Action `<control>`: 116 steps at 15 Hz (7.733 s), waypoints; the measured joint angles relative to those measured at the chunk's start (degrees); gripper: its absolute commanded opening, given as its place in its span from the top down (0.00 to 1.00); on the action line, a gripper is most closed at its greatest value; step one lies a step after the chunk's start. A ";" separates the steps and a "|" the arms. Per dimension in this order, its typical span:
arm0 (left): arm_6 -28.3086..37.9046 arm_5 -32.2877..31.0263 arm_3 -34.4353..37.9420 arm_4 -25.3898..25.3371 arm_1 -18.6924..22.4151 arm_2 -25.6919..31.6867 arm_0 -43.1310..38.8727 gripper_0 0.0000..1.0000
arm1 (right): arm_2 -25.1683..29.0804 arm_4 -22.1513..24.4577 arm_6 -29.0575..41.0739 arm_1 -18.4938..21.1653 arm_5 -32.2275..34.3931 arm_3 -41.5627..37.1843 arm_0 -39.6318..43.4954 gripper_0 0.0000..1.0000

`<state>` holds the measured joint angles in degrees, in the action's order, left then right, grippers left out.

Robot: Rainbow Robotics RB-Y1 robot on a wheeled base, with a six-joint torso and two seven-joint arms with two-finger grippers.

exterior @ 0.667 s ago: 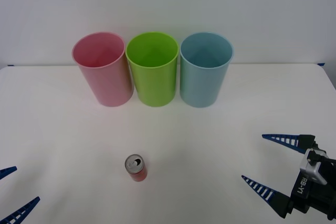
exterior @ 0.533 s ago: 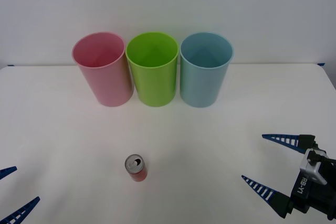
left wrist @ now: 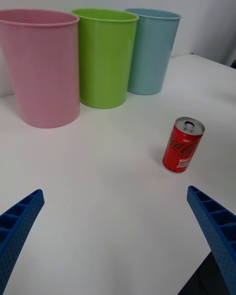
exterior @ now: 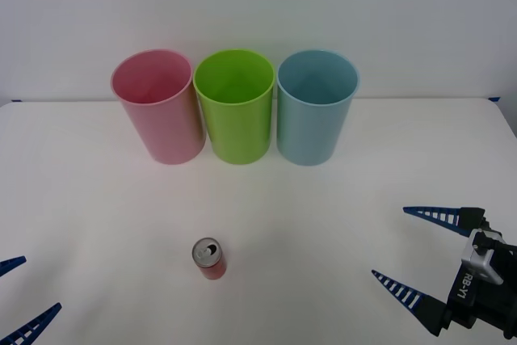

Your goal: Put cans in the blue bin and PET bottles in the pink bin and trash in the green bin.

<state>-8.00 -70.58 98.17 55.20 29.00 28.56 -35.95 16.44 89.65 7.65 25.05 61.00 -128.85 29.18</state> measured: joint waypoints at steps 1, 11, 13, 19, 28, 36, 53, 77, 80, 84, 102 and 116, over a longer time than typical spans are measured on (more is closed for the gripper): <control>0.00 0.00 0.00 0.00 0.00 0.00 0.00 0.00 | 0.00 0.00 0.00 0.00 0.00 0.00 0.00 0.00; -2.97 -1.47 0.81 2.07 0.27 1.40 0.45 0.00 | 0.00 0.00 0.00 0.00 0.00 0.00 0.00 0.00; -5.23 -2.54 0.32 1.55 0.27 0.99 0.39 0.00 | 0.00 0.00 0.00 0.00 0.00 0.00 0.00 0.00; -11.30 -4.47 -7.11 1.42 0.73 -4.76 5.72 0.00 | 0.00 0.00 0.00 0.00 0.00 0.00 0.00 0.00; -9.89 -2.02 -6.50 5.27 5.47 -11.59 9.06 0.00 | 0.00 0.00 0.00 0.00 0.00 0.00 0.00 0.00; -12.86 -3.44 -15.73 1.09 5.30 -23.46 18.67 0.00 | 0.00 0.00 0.00 0.00 0.00 0.00 0.00 0.00; -15.60 10.63 -19.64 3.61 0.39 -38.06 29.19 0.00 | 0.00 0.00 0.00 0.00 0.00 0.00 0.00 0.00; -13.90 11.81 -26.28 10.23 -6.59 -38.76 36.74 1.00 | 0.00 0.00 0.00 0.00 0.00 0.00 0.00 0.00; -13.92 11.75 -26.28 10.00 -6.57 -38.76 36.72 1.00 | 0.00 0.00 0.00 0.00 0.00 0.00 0.00 0.00; -13.43 10.38 -24.80 8.49 -6.85 -38.76 36.27 1.00 | 0.00 0.00 0.00 0.00 0.00 0.00 0.00 0.00; 11.44 20.16 4.14 20.17 -15.92 -36.83 35.80 1.00 | 0.00 0.00 0.00 0.00 0.00 0.00 0.00 0.00; 20.73 36.72 11.41 21.13 -13.10 -40.16 48.16 1.00 | 0.00 0.00 0.00 0.00 0.00 0.00 0.00 0.00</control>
<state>12.74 -33.86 109.59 76.33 15.91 -11.59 12.22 16.44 89.65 7.65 25.05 60.99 -128.85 29.18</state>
